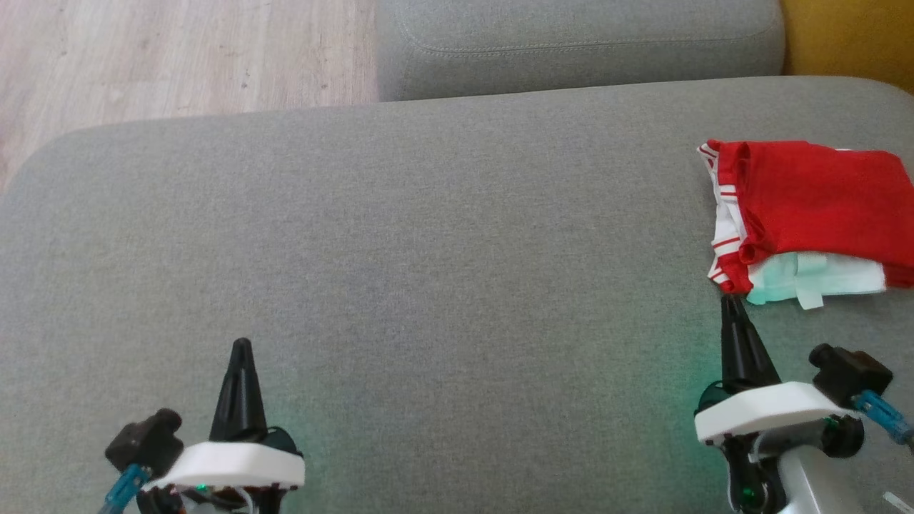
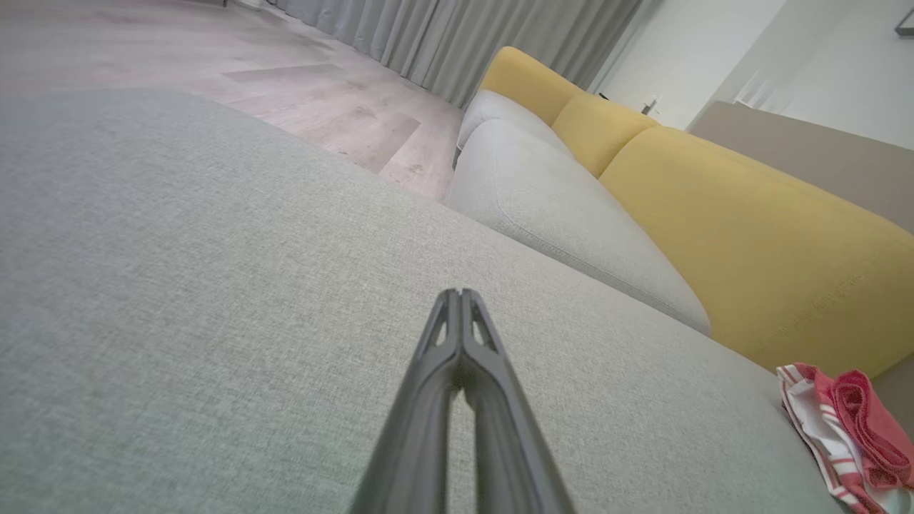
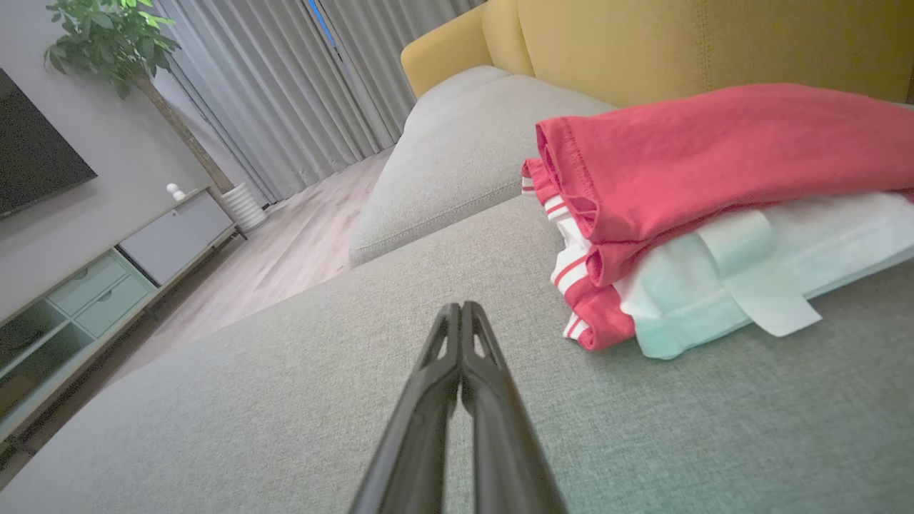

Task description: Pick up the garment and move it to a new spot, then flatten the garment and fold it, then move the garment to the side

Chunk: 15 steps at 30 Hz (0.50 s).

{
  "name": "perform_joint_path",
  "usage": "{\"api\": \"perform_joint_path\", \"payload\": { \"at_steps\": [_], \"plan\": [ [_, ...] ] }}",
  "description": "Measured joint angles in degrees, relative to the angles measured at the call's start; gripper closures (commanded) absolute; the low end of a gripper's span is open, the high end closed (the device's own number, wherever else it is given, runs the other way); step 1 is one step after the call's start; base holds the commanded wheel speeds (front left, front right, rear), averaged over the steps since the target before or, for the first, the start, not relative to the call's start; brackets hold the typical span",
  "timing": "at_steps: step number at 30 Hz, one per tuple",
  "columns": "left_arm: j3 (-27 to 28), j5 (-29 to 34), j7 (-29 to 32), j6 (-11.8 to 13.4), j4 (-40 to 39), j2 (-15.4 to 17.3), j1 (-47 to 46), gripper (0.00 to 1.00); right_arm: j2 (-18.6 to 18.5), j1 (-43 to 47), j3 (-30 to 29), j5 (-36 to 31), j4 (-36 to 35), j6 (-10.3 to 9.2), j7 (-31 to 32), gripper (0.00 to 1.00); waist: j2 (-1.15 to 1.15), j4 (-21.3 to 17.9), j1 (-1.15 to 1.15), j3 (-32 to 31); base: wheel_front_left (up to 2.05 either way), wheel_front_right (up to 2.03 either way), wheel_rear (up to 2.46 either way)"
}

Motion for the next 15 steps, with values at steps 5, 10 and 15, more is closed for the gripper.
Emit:
{"api": "perform_joint_path", "payload": {
  "at_steps": [5, 10, 15],
  "plan": [
    [0.5, -2.8, 0.9, 0.0, -0.1, 0.0, 0.0, 1.0, 0.0, 0.0, -0.4, 3.2, -0.1, 0.0, 0.6, 1.0, 0.0, 0.0, 0.0, -0.1, 0.0, 0.0, 0.0],
    [0.7, -5.6, 1.8, 0.0, -0.3, 0.0, 0.0, 1.0, 0.0, 0.0, -0.7, 6.3, -0.5, 0.0, 1.6, 1.0, 0.0, -0.1, 0.0, -0.3, 0.0, 0.0, 0.0],
    [1.1, -8.4, 2.7, 0.0, -0.6, 0.0, 0.0, 1.0, 0.0, 0.0, -1.0, 9.5, -0.8, 0.0, 2.3, 1.0, 0.0, -0.1, 0.0, -0.4, 0.0, 0.0, 0.0]
  ]
}}
